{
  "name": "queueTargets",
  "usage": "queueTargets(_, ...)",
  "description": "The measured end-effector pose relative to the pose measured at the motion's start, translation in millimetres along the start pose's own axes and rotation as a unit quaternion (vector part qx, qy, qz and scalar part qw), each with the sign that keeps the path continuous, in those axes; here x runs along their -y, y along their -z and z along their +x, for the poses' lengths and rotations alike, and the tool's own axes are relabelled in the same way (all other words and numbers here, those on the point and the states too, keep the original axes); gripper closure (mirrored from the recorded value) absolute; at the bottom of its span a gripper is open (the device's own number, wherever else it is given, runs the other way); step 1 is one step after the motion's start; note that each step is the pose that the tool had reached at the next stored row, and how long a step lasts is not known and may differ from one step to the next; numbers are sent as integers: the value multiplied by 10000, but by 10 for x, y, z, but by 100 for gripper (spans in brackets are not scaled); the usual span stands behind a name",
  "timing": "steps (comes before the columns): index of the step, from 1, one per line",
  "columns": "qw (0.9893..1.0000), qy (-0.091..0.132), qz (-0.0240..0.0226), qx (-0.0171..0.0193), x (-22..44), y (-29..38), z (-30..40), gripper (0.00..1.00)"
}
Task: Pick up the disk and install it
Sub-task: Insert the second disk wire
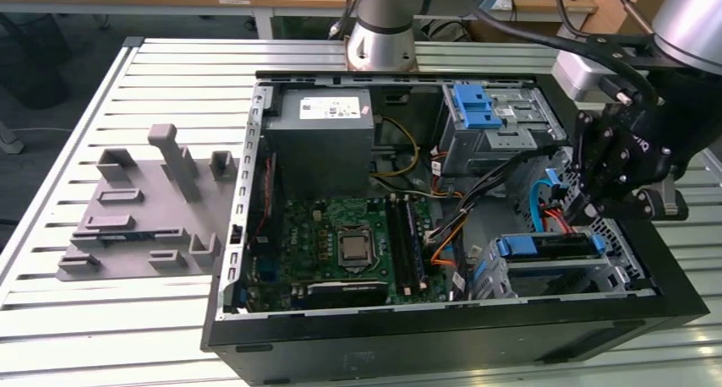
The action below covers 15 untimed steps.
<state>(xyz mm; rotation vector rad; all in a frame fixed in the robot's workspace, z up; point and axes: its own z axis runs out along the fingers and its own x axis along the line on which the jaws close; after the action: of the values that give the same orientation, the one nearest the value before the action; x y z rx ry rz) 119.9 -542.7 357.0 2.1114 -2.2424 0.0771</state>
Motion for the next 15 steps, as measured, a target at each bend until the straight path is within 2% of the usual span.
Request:
queueTargets(6,10000,0,1,-1,-142,8,9,89)
queueTargets(9,10000,0,1,0,-160,41,7,89)
queueTargets(15,10000,1,1,0,-177,165,-22,89)
